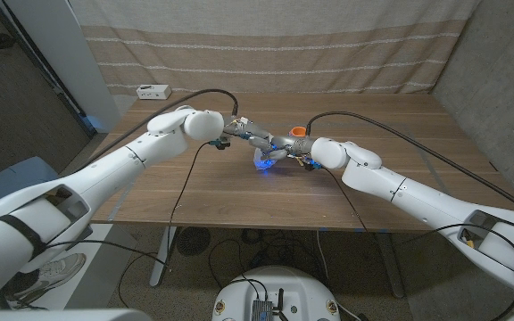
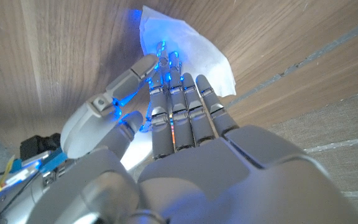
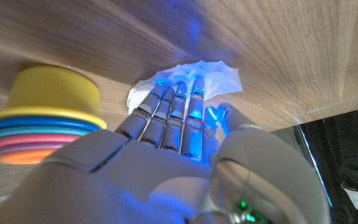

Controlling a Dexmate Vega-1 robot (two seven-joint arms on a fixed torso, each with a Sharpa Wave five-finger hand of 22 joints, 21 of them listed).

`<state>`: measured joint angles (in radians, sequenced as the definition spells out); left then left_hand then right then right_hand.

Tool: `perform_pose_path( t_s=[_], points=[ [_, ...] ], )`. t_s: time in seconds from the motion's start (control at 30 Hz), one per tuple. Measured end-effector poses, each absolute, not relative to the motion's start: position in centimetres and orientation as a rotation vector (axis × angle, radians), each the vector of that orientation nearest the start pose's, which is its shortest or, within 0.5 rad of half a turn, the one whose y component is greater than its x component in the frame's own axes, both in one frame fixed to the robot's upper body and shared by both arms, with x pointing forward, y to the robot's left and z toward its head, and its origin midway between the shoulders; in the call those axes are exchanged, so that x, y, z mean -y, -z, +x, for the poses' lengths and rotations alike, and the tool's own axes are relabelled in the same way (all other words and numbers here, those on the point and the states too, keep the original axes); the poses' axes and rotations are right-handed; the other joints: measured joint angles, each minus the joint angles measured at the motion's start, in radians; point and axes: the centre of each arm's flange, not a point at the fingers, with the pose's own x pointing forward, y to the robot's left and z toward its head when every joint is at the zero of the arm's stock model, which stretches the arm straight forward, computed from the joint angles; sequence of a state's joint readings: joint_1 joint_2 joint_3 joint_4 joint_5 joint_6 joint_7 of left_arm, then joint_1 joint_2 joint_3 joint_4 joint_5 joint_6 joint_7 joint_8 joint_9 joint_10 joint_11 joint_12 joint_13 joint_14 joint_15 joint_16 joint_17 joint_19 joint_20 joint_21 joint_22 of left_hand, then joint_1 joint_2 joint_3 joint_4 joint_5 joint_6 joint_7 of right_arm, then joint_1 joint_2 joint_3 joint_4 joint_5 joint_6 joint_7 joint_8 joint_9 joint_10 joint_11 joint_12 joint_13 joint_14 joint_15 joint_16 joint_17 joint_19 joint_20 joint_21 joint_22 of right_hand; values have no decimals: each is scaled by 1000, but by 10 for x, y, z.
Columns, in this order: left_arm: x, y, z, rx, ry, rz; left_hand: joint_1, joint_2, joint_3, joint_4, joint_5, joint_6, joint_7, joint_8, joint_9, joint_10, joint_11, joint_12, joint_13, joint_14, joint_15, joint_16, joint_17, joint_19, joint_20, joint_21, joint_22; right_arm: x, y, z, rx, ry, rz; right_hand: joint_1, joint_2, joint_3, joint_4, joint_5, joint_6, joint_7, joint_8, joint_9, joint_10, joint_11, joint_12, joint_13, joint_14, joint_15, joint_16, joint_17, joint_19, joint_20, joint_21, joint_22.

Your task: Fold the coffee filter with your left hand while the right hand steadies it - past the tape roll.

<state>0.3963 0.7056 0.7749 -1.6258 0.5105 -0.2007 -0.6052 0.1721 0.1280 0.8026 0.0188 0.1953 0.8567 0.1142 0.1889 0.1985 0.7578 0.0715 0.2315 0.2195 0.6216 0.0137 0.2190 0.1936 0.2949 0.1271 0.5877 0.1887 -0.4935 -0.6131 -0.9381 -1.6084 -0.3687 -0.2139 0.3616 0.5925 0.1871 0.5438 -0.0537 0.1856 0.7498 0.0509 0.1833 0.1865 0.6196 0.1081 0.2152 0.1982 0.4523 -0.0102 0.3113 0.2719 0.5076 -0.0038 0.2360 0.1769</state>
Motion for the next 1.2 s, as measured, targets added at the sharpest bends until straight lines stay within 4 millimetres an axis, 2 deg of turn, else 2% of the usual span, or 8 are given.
perform_pose_path(
  t_s=[0.03,0.1,0.17,0.4,0.7,0.8,1.03,1.2],
  points=[
    [-123,-75,598,631,629,1779,0,0,3,3,2,6,2,4,-1,13,-1,4,0,15,-2,4,0,0,0,0,0,87,23,633,407,-538,-1434,0,0,0,0,0,-6,-6,3,0,0,0,0,0,0,0,0,0,0,0,0,0],
    [-121,-92,590,715,575,1675,0,0,5,7,4,36,7,19,-3,41,2,25,12,50,-6,20,4,16,2,6,0,87,23,632,409,-536,-1431,0,0,0,0,0,-12,-12,6,0,0,0,0,0,2,-2,-1,0,0,0,0,0],
    [-122,-96,588,746,551,1644,-9,9,-15,30,-8,58,11,26,2,58,7,33,18,78,-3,34,10,27,-3,9,0,87,23,631,413,-537,-1426,0,0,5,-6,0,-12,-12,6,0,-1,0,0,0,4,-4,-2,-1,0,0,0,0],
    [-128,-107,577,825,473,1583,-6,6,-16,31,-3,75,10,28,-9,80,9,47,25,104,-5,48,23,43,-9,16,5,85,21,627,435,-549,-1393,1,-18,-11,-21,-5,-12,-12,6,0,-7,-5,-6,0,6,-6,-2,-3,0,0,0,0],
    [-138,-117,566,934,358,1480,-6,7,-16,31,-3,78,10,32,4,85,4,47,30,103,-5,48,23,47,-8,16,5,92,10,619,478,-542,-1296,-45,-62,-57,2,-16,-16,-8,6,0,-15,3,-6,0,2,-2,-8,-12,-7,9,-9,6],
    [-140,-119,564,956,335,1453,-1,12,-16,31,-3,74,6,32,4,85,4,47,34,103,-5,48,23,47,-8,16,5,95,6,618,493,-536,-1260,-60,-61,-62,7,-16,-16,-8,6,0,-18,7,-6,0,1,2,-16,-12,11,26,-9,6],
    [-145,-121,560,1012,288,1369,-1,12,-16,31,1,74,7,32,4,81,0,47,39,99,-9,48,23,47,-8,16,5,105,-5,612,559,-510,-1147,-62,-59,-67,4,-16,-19,-4,6,0,-20,8,-6,0,-2,5,-19,-17,8,23,-4,4],
    [-151,-121,560,1037,265,1288,-1,12,-16,31,1,61,2,26,4,69,0,47,41,91,-11,48,23,47,-8,16,4,115,-14,607,628,-470,-1041,-35,-32,-48,-19,-12,-25,-10,6,0,-20,8,-6,0,-2,5,-24,-21,8,23,-12,4]
  ],
)
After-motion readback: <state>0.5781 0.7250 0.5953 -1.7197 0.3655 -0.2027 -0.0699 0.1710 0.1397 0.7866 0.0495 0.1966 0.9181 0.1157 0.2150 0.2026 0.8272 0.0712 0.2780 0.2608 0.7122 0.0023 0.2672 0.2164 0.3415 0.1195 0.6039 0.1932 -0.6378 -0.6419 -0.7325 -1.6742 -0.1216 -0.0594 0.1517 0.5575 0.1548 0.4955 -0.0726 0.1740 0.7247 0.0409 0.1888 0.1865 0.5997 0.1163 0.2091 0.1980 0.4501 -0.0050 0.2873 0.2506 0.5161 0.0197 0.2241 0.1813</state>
